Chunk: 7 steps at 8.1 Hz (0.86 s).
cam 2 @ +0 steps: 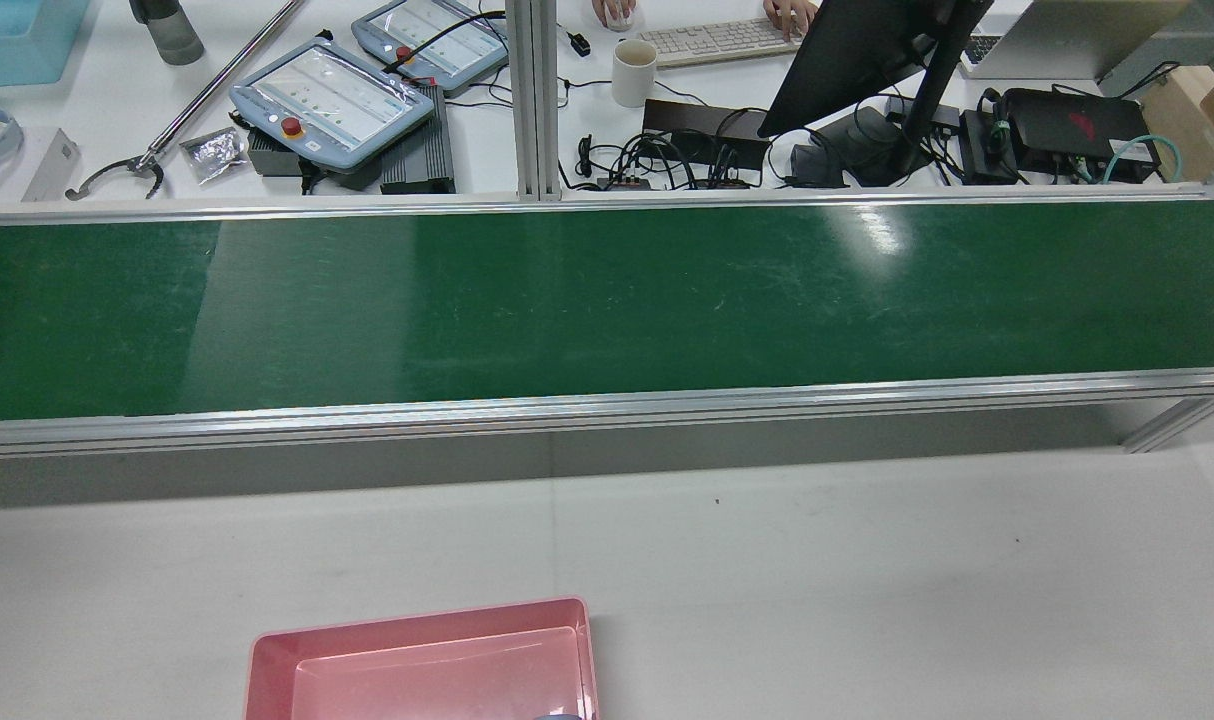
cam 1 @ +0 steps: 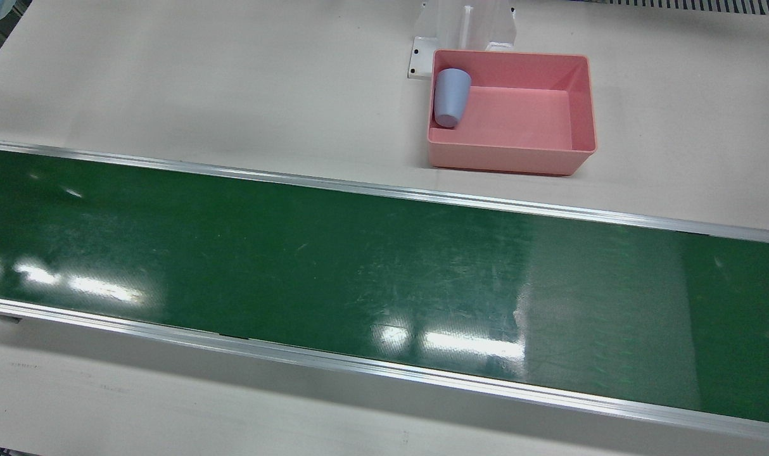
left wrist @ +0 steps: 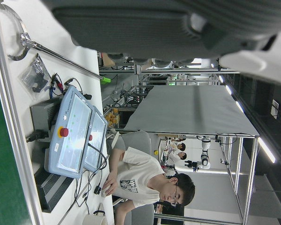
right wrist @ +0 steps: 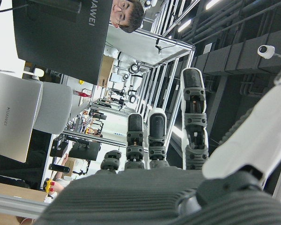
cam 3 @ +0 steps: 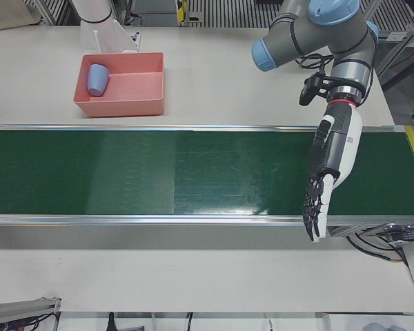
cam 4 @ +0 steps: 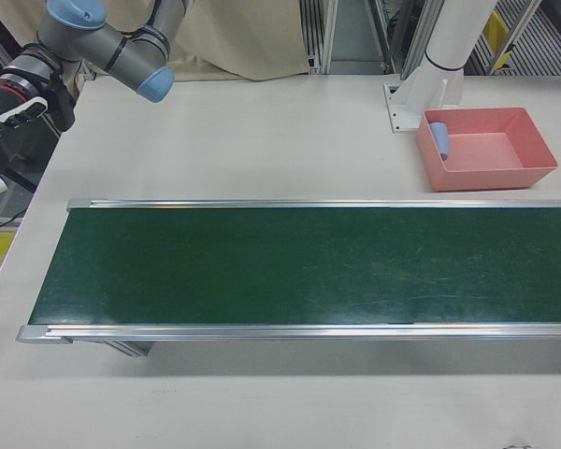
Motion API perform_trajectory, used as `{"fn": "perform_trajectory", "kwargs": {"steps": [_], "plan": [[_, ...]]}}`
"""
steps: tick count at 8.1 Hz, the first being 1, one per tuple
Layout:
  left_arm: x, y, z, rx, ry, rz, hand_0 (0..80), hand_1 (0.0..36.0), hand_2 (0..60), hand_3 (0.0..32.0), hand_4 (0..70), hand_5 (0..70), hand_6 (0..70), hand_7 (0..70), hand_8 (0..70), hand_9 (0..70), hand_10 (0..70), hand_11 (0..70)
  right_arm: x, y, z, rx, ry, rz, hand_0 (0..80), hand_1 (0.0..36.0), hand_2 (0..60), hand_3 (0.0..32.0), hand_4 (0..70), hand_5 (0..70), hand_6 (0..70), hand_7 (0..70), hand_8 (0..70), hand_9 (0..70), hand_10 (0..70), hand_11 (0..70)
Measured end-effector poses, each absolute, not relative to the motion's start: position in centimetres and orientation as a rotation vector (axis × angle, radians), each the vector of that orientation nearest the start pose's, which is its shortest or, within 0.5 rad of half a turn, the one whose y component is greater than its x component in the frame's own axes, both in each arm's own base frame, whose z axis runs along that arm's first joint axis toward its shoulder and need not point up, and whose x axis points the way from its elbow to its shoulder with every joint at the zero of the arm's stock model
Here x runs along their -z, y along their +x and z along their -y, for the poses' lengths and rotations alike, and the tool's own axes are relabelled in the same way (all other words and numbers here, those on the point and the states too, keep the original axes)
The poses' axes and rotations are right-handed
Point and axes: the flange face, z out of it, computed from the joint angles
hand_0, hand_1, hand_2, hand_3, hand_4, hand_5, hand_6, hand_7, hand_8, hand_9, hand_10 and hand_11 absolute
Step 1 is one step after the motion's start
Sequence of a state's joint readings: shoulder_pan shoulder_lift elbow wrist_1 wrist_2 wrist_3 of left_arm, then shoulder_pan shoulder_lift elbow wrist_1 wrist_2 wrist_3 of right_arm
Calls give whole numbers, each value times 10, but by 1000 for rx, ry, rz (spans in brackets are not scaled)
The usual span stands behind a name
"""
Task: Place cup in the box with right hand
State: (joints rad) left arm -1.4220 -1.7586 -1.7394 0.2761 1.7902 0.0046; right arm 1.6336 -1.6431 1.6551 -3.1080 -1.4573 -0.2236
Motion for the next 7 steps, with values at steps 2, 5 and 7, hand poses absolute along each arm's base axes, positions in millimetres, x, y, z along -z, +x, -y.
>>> {"fn": "perform_trajectory", "kwargs": {"steps": [2, 5, 7], "plan": [[-534, -29, 563, 1932, -368, -2100, 0, 0, 0, 0, 0, 0, 0, 0, 0, 0, 0, 0, -679, 172, 455, 2197, -445, -2245, 394, 0, 22, 0, 621, 10, 135, 611, 160, 289, 51, 67], [-534, -29, 562, 1932, -368, -2100, 0, 0, 0, 0, 0, 0, 0, 0, 0, 0, 0, 0, -680, 174, 454, 2198, -447, -2239, 394, 0, 18, 0, 621, 10, 135, 613, 162, 290, 52, 68], [-534, -29, 562, 1931, -368, -2100, 0, 0, 0, 0, 0, 0, 0, 0, 0, 0, 0, 0, -681, 177, 450, 2194, -451, -2230, 397, 0, 11, 0, 606, 12, 135, 607, 162, 287, 53, 70]]}}
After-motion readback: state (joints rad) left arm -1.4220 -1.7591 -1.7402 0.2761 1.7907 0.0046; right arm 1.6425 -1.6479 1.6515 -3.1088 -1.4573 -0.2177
